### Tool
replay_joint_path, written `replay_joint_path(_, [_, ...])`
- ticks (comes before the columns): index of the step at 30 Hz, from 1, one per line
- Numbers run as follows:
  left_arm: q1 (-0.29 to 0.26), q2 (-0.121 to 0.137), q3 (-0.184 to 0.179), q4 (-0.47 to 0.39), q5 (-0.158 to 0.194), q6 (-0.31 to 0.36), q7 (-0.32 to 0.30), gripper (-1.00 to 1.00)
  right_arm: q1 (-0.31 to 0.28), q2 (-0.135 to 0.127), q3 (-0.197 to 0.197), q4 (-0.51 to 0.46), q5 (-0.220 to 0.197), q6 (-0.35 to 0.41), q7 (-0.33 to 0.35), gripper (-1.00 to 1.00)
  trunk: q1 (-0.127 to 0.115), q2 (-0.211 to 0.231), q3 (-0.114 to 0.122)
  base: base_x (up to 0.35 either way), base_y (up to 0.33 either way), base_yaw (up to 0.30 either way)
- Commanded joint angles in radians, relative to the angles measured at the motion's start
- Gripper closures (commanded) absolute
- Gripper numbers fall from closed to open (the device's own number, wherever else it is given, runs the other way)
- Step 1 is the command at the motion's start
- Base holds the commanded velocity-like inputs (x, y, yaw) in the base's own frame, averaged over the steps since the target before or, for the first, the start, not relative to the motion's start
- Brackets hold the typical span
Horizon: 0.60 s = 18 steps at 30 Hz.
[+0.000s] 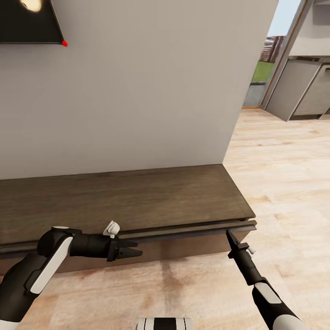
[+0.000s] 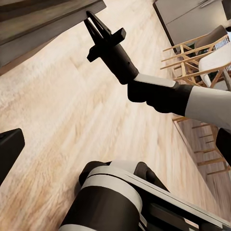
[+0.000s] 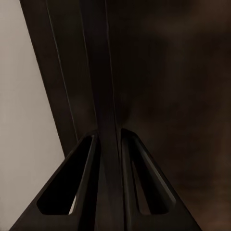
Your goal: Place each of the two pumpkins and all three candles from the living room inside a cabinet in the living room (use any cabinet), then make sure every cabinet is closed, and position the cauldron so it is next to a table in the living room.
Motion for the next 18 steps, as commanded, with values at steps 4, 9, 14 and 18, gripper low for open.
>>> replay_joint_path(4, [-0.001,0.001,-0.001,0.0,0.001,0.004,-0.002,-1.0,0.002,0.0,0.004,0.001,0.003,0.007,0.007,1.0,0.0,0.0,-0.001,0.0,0.0,0.0])
replay_joint_path(9, [-0.001,0.001,-0.001,0.0,0.001,0.004,-0.002,-1.0,0.003,0.001,0.003,0.0,0.002,0.003,0.007,1.0,0.0,0.0,-0.001,0.0,0.0,0.0])
replay_joint_path(14, [-0.001,0.001,-0.001,0.0,0.001,0.004,-0.001,-1.0,0.004,0.001,0.003,0.0,0.001,0.005,0.007,1.0,0.0,0.0,-0.001,0.0,0.0,0.0])
replay_joint_path(18, [-0.001,0.001,-0.002,0.0,-0.001,0.004,0.0,-1.0,0.004,0.001,0.002,0.0,0.001,0.004,0.007,1.0,0.0,0.0,-0.001,0.0,0.0,0.0])
